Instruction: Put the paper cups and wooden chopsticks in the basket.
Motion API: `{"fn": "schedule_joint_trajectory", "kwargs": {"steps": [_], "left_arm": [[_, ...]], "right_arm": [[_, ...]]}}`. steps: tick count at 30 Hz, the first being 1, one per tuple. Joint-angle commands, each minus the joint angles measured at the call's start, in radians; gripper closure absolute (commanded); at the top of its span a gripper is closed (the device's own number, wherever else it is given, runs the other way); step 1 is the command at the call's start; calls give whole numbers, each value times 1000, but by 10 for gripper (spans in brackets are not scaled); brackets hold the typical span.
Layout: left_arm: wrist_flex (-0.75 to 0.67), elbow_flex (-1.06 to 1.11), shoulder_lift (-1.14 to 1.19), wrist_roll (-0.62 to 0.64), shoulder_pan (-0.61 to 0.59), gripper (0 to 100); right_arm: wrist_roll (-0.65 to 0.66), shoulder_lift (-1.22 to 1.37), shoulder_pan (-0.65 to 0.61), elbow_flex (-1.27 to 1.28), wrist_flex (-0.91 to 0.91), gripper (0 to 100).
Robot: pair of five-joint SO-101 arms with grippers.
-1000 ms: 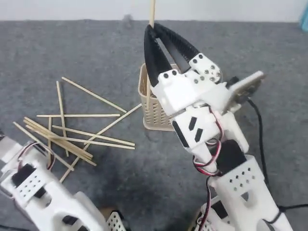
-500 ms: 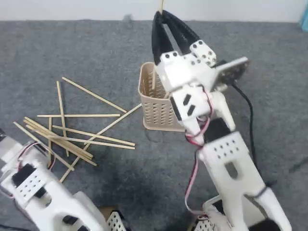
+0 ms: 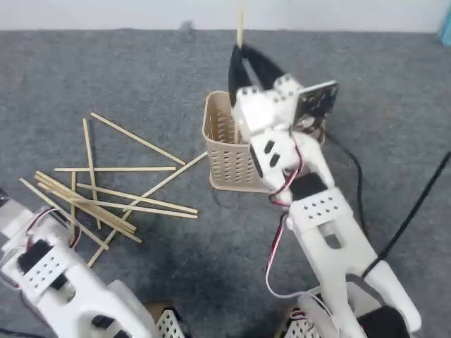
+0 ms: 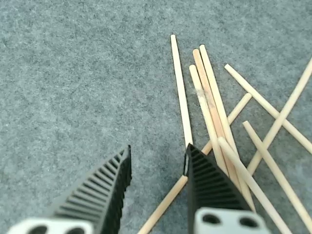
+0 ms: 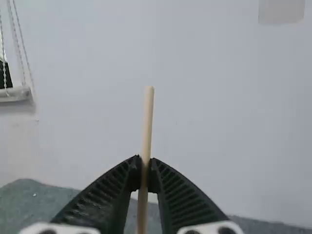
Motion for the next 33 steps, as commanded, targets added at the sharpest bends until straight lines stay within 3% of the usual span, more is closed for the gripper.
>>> {"fn": "schedule_joint_trajectory", "kwargs": {"steps": [1,11,14,29,33], "left_arm": [[-21,-12,-9,-9,11,833],[-21,-12,-9,-9,11,833],[-21,-12,-9,-9,11,833],[-21,-12,-8,-11,9,833],[-21,-12,-8,-11,9,833]], "right_arm": [[14,-136,5,71,-56,990],[15,-444,-65,213,206,981],[15,-486,-91,212,302,929],[8,-535,-91,210,346,902],[5,-690,-94,169,515,902]]}}
